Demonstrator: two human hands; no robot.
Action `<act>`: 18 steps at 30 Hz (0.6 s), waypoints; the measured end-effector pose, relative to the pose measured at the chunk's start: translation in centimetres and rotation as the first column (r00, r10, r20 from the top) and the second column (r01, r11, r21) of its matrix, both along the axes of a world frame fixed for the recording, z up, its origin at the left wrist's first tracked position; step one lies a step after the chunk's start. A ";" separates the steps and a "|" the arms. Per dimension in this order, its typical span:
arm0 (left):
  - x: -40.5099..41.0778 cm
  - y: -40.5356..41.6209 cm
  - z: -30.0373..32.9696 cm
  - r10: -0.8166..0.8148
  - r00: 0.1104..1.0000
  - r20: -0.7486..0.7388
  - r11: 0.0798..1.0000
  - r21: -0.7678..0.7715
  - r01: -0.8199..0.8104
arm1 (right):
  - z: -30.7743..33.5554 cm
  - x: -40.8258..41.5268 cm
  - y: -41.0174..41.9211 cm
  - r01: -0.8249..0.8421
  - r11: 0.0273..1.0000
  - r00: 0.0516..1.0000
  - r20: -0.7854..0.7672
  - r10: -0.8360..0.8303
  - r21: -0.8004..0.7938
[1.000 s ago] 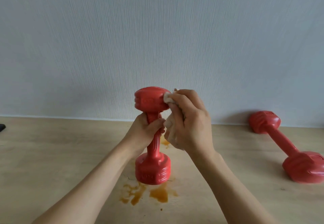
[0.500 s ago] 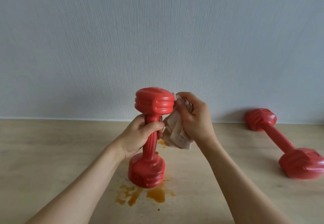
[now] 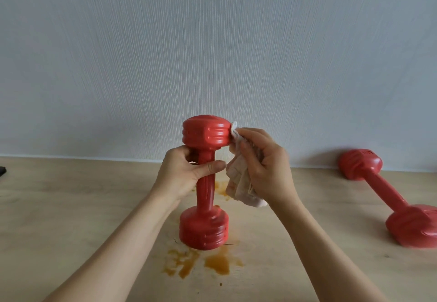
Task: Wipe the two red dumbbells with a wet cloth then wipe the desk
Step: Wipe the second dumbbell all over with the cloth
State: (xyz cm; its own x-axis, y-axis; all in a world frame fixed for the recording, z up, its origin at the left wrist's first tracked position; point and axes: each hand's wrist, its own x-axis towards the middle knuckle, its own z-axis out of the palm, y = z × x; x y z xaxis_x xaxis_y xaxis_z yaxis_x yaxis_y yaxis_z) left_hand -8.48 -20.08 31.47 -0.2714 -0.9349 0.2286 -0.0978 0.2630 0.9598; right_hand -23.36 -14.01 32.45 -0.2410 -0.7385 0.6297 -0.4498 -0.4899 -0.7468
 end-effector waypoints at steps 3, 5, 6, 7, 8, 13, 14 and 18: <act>-0.7 0.7 -0.4 -0.042 0.997 -0.069 0.997 0.068 0.047 | -0.1 0.4 0.2 0.148 0.987 0.976 -0.150 -0.155 -0.058; -1.3 1.1 -1.0 -0.064 0.996 -0.057 0.996 0.062 0.068 | -0.1 1.0 0.3 0.232 0.959 0.913 -0.302 -0.273 -0.165; -1.5 1.2 -1.2 -0.069 0.997 -0.046 0.996 0.050 0.072 | -0.1 1.2 0.3 0.269 0.937 0.868 -0.366 -0.336 -0.222; -1.7 1.4 -1.4 -0.071 0.997 -0.036 0.997 0.036 0.072 | -0.1 1.4 0.3 0.294 0.921 0.839 -0.393 -0.377 -0.255; -1.8 1.4 -1.6 -0.071 0.997 -0.022 0.997 0.022 0.072 | -0.2 1.4 0.3 0.304 0.917 0.841 -0.379 -0.385 -0.256; -1.9 1.8 -1.6 -0.118 0.992 -0.042 0.993 -0.005 0.118 | -0.7 0.1 -0.4 0.308 0.950 0.947 -0.079 -0.312 -0.056; -2.0 1.8 -1.6 -0.123 0.991 -0.047 0.992 -0.010 0.123 | -0.7 0.0 -0.5 0.324 0.944 0.942 -0.069 -0.328 -0.064; -2.6 1.5 -1.2 -0.111 0.987 -0.119 0.992 0.049 0.117 | -0.9 1.9 -0.1 0.310 0.919 0.911 -0.200 -0.360 -0.242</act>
State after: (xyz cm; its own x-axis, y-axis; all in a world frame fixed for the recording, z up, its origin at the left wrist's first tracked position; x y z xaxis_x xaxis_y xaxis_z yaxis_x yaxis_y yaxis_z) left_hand -11.10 -18.59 30.24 -0.3518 -0.9114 0.2135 0.0423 0.2124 0.9763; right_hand -21.47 -14.11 31.56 -0.2779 -0.4922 0.8249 -0.7643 -0.4069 -0.5003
